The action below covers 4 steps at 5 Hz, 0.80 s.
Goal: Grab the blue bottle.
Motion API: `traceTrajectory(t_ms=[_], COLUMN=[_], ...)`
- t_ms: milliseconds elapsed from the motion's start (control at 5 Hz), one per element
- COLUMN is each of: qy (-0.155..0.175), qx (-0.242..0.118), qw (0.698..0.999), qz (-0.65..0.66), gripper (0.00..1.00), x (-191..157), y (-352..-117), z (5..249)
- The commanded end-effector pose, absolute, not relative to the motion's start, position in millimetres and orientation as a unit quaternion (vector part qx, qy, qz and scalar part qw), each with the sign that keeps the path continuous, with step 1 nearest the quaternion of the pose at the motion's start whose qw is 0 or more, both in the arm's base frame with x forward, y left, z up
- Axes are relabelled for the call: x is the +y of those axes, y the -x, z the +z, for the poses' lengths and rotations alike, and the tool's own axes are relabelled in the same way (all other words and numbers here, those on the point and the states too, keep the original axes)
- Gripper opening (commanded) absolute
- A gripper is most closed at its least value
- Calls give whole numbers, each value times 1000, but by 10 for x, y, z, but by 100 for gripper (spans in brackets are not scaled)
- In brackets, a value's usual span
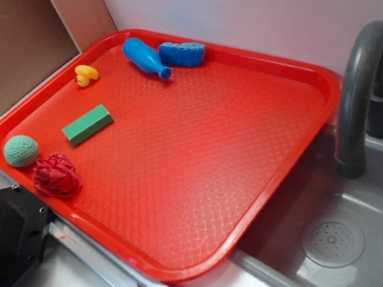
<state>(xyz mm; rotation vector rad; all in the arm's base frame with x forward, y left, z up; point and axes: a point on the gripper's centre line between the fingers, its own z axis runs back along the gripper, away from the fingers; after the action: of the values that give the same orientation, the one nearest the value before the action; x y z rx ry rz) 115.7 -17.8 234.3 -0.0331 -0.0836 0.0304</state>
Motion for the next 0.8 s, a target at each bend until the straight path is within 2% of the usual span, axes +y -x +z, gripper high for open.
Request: traceTrajectory(t_ms=[0, 200, 400, 600], qy=[17, 52, 61, 50], qx=[-42, -72, -80, -111], qw=[999, 986, 960, 918], qz=[15, 140, 262, 378], gripper=[100, 100, 100, 100], x=[-178, -30, 118, 292], y=[-1157, -1311, -1525, -1834], z=[2343, 2220, 2054, 1807])
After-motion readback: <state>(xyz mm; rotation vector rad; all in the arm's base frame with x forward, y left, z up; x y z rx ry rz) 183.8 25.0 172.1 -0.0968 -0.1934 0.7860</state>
